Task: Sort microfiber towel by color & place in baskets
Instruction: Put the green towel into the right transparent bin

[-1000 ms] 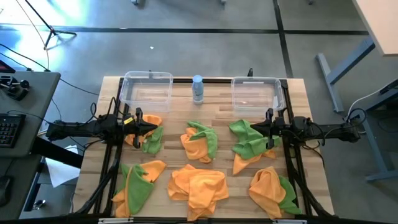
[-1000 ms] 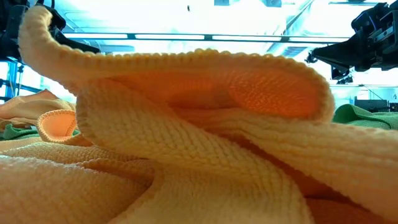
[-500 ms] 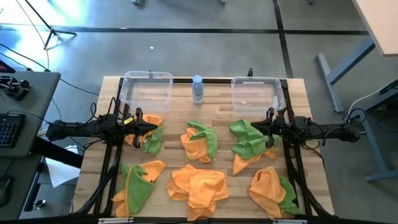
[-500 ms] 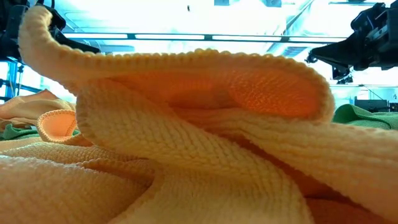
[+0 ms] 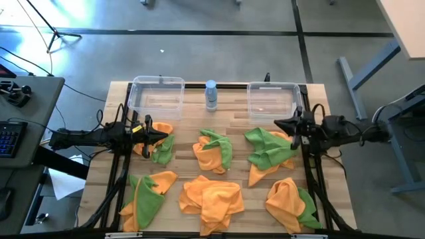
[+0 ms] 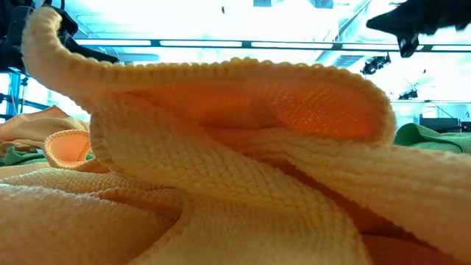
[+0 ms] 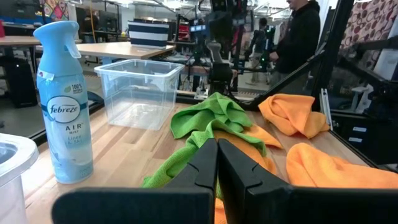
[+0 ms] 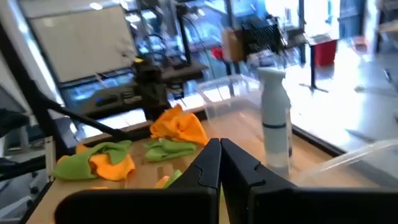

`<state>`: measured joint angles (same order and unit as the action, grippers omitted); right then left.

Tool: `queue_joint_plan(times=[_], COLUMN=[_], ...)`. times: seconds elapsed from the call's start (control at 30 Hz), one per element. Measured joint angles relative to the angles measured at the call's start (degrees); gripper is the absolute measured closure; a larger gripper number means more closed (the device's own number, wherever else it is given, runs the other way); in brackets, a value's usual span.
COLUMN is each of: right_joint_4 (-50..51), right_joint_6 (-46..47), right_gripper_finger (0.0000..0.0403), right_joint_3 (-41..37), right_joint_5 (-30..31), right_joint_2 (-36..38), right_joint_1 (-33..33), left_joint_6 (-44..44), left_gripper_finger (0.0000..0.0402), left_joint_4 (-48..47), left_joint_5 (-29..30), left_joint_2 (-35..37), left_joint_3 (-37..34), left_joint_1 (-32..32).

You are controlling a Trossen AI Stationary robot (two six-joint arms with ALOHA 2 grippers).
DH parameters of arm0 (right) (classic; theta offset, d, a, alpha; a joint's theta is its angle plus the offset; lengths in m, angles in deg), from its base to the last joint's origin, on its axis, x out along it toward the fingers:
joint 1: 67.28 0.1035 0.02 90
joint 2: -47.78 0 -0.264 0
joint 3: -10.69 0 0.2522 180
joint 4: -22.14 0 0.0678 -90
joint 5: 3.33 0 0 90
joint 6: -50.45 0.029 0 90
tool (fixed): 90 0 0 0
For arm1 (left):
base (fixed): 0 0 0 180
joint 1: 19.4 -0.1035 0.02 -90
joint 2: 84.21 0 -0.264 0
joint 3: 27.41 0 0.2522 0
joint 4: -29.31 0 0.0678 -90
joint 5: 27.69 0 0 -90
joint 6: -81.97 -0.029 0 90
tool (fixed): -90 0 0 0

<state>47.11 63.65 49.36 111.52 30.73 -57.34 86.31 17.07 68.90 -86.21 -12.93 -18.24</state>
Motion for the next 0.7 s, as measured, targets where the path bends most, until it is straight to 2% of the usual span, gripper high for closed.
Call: queue_joint_plan(times=[0.07,0.2,0.33,0.4,0.5,0.57,0.7], right_joint_4=[5.13,23.90,46.33,57.46,70.24,74.65,76.84], right_joint_6=[4.23,18.94,36.85,47.03,59.18,64.40,72.59], right_gripper_finger=[0.0403,0.0403,0.0403,0.0403,0.0403,0.0403,0.0402], right_joint_3=[5.90,20.93,36.06,42.64,49.51,51.73,51.70], right_joint_5=[3.34,10.45,11.59,10.61,5.90,2.91,-3.71], right_joint_2=[-6.71,-21.52,-35.93,-42.45,-50.35,-54.55,-60.03], right_joint_1=[2.12,5.67,7.61,7.90,7.84,7.87,7.84], left_joint_6=[0.00,0.00,0.01,0.02,0.02,0.02,0.01], left_gripper_finger=[0.0401,0.0401,0.0402,0.0401,0.0401,0.0402,0.0402], left_joint_4=[0.00,0.00,0.00,0.00,0.00,0.02,0.00], left_joint_5=[0.01,0.01,0.02,0.01,0.00,0.02,0.01], left_joint_2=[0.00,0.02,0.01,0.02,0.02,0.02,0.02], left_joint_3=[0.02,-0.01,0.01,-0.01,-0.01,-0.01,0.02], left_joint_1=[0.00,0.01,0.01,0.00,0.00,0.00,0.01])
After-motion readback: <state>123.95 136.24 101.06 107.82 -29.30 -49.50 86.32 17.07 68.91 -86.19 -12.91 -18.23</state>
